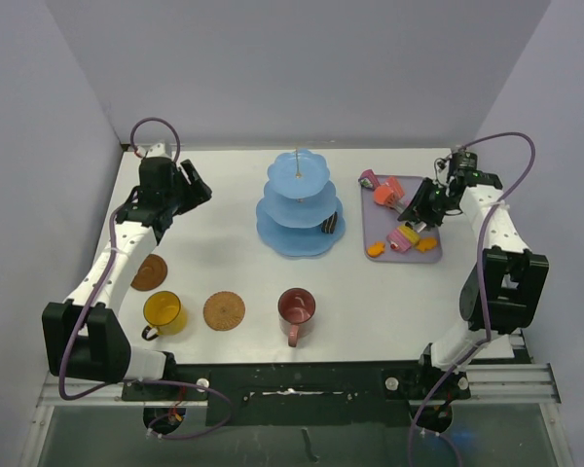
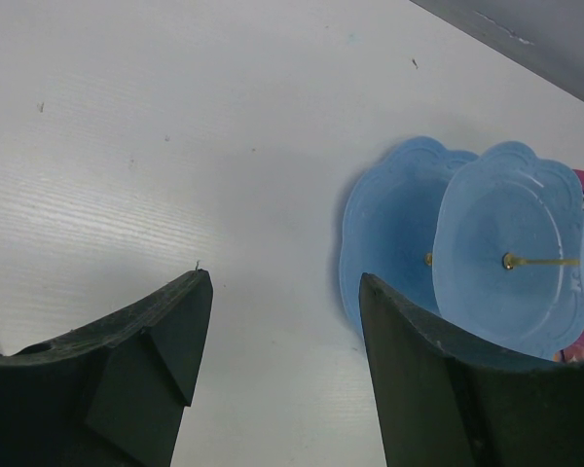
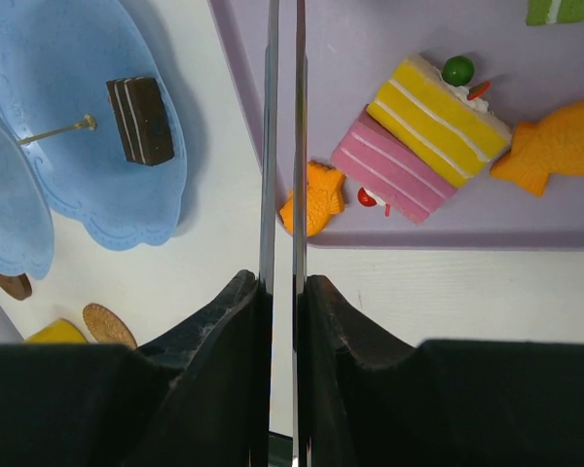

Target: Serve the afternoon tea

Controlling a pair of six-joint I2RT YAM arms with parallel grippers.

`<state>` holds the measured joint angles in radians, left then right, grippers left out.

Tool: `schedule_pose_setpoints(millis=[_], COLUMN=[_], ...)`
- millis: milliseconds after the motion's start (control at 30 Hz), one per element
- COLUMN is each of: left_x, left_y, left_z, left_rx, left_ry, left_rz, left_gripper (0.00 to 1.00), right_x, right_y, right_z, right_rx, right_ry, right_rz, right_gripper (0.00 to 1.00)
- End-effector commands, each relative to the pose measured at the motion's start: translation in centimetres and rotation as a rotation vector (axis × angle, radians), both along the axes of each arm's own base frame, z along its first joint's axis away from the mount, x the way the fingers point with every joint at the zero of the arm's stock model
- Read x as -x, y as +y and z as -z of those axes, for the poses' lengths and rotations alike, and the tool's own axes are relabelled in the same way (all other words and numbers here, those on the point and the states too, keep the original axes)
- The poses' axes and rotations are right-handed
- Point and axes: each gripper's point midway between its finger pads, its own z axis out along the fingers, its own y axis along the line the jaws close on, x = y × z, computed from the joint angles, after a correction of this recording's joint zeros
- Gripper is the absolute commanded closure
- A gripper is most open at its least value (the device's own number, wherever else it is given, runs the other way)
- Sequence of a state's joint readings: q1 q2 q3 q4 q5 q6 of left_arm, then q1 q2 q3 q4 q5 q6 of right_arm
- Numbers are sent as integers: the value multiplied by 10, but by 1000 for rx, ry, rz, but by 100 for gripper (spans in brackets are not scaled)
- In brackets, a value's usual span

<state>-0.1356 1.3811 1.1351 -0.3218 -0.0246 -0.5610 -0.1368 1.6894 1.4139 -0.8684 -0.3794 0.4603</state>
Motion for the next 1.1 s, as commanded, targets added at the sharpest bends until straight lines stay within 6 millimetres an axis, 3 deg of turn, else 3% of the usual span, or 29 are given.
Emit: schedule_pose_setpoints(millis=[0,333,767,1067], left_x=[-14,-14,-14,-13], left_y=[-1,-1,-3,-6], left_z=[-28,-27,-27,-29], left_rx=[11,11,22,24], left_ry=[-85,-83,-82,-86], left_rz=[7,7,12,17], left_gripper=[39,39,39,39], right_x=[-6,14,35,26], right_y=[4,20,80,116], right_z=[-31,-47,-49,-52], right_rx=[-12,-40,-53,-106], right_ry=[-113,-129,-134,-181], right_rz=[2,-26,-154,-219], right_gripper=[93,94,94,94])
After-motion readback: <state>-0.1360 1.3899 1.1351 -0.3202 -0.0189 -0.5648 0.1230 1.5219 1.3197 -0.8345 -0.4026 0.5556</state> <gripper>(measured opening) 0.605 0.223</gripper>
